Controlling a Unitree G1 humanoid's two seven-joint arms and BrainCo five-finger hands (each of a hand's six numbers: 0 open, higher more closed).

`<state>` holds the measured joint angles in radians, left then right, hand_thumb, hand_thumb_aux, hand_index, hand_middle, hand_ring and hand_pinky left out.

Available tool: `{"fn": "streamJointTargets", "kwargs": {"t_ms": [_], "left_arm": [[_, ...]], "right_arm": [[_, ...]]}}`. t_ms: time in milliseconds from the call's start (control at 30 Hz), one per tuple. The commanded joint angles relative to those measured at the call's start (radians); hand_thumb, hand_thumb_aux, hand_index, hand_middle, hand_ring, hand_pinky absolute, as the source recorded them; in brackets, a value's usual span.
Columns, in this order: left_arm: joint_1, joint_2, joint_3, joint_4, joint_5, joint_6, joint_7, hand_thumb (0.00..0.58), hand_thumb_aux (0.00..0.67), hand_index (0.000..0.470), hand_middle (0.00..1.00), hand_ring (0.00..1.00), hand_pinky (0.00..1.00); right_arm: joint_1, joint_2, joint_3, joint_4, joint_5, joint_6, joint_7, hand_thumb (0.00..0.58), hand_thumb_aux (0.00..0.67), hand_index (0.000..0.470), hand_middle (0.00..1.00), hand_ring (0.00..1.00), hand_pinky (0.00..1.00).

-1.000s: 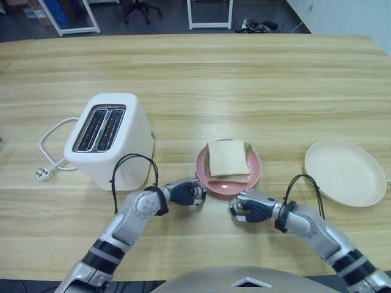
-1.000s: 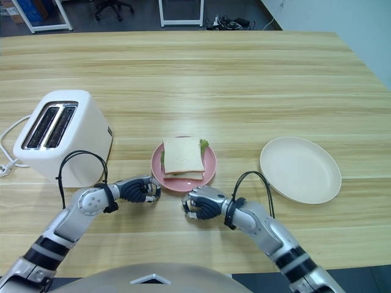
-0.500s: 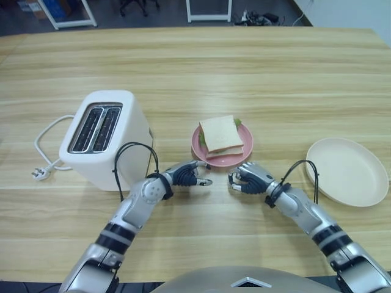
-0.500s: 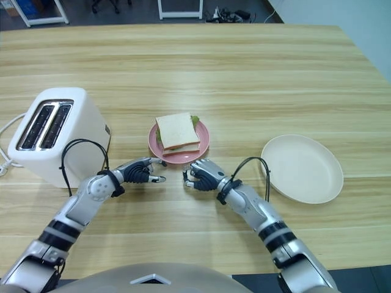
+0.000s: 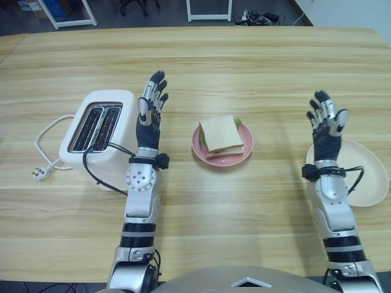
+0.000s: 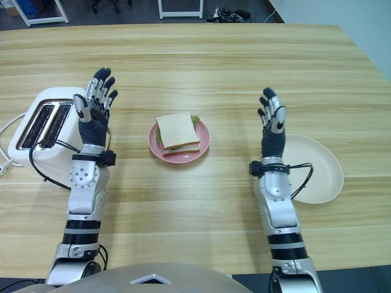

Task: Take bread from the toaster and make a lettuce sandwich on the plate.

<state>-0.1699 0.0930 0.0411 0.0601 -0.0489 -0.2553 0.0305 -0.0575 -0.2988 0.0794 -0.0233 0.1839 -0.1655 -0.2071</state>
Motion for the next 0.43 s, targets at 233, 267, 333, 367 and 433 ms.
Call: {"fn": "streamJointTargets", "kwargs": {"t_ms": [233,267,333,367,433], "left_arm": [[-0.037,-0.027,0.009,0.276,0.111,-0.125,0.115,0.000,0.000,0.000,0.00,0.00,0.00],[-0.039,-0.027,0.010,0.281,0.113,-0.130,0.115,0.000,0.000,0.000,0.00,0.00,0.00],[-0.042,-0.028,0.011,0.287,0.117,-0.138,0.112,0.000,0.000,0.000,0.00,0.00,0.00],[-0.043,-0.028,0.011,0.288,0.118,-0.140,0.110,0.000,0.000,0.000,0.00,0.00,0.00],[-0.042,-0.028,0.011,0.283,0.120,-0.144,0.109,0.000,0.000,0.000,0.00,0.00,0.00]], "right_arm": [[-0.022,0.109,0.022,0.186,-0.214,-0.090,0.023,0.000,0.000,0.000,0.00,0.00,0.00],[-0.022,0.113,0.016,0.191,-0.220,-0.094,0.026,0.000,0.000,0.000,0.00,0.00,0.00],[-0.023,0.116,0.007,0.198,-0.232,-0.102,0.032,0.000,0.000,0.000,0.00,0.00,0.00],[-0.022,0.117,0.004,0.199,-0.236,-0.107,0.035,0.000,0.000,0.000,0.00,0.00,0.00],[-0.019,0.119,-0.002,0.197,-0.247,-0.115,0.044,0.000,0.000,0.000,0.00,0.00,0.00]]}}
